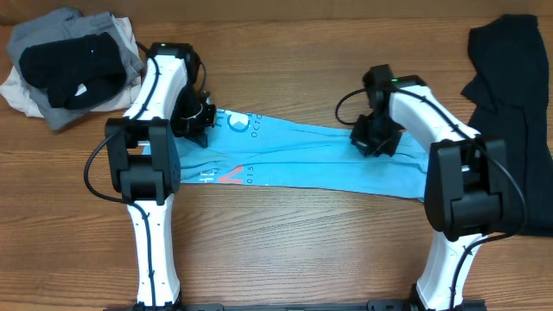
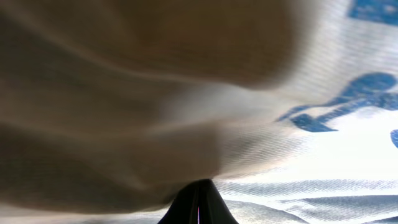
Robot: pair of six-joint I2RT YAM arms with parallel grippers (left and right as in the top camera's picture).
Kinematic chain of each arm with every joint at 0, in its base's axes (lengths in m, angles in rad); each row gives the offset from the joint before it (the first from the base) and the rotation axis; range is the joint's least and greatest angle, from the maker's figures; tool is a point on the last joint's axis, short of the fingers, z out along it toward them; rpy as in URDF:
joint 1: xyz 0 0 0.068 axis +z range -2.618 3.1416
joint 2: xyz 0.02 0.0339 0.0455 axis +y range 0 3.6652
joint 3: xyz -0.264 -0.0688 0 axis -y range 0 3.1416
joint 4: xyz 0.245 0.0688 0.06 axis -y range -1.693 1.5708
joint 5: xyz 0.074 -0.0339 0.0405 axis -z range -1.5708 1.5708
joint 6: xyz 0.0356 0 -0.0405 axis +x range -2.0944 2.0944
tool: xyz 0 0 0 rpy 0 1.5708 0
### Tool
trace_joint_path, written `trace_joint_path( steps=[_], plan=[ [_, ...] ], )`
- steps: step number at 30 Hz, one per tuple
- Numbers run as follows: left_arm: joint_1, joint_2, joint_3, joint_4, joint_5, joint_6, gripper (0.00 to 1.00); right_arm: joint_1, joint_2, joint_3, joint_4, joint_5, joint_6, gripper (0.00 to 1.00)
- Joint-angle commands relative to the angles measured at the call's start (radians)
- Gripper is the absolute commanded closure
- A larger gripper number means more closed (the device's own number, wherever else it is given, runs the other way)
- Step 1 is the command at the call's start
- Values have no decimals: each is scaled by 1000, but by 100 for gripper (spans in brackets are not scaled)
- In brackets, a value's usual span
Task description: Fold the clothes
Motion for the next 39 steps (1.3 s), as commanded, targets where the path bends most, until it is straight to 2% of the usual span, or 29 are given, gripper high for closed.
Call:
trace_joint_path(
  steps=[1,8,12,22,27,31,33,34,35,36,37,39],
  plan=[
    [60,6,-23,30,-48,-3,96,-41,1,-10,-2,55,-5,91],
    [110,6,-122,102,-65,-7,96,-105,1,-10,-29,116,-4,90],
    [158,6,-137,98,-122,-79,96,-134,1,-10,-44,143,-4,90],
    [315,6,-137,66,-94,-86,96,-197,1,-8,-74,177,-4,89],
    [350,6,-137,63,-21,-80,96,-218,0,32,-107,153,-4,96],
    [350,6,-131,56,-19,-77,96,-218,-8,97,-159,95,-13,96],
    [346,6,-131,56,-15,-64,96,-217,-11,124,-167,3,-77,89],
    [343,6,-131,54,-15,-55,96,-216,-11,130,-161,-137,-182,72],
    [340,6,-131,53,-16,-55,96,-215,-10,130,-158,-210,-241,54],
    [338,6,-131,53,-16,-55,96,-213,-10,128,-158,-253,-284,40],
    [336,6,-131,53,-16,-55,96,-209,-10,127,-158,-271,-318,33],
    [331,6,-131,52,-16,-55,95,-201,-10,126,-159,-269,-330,31]
  ],
)
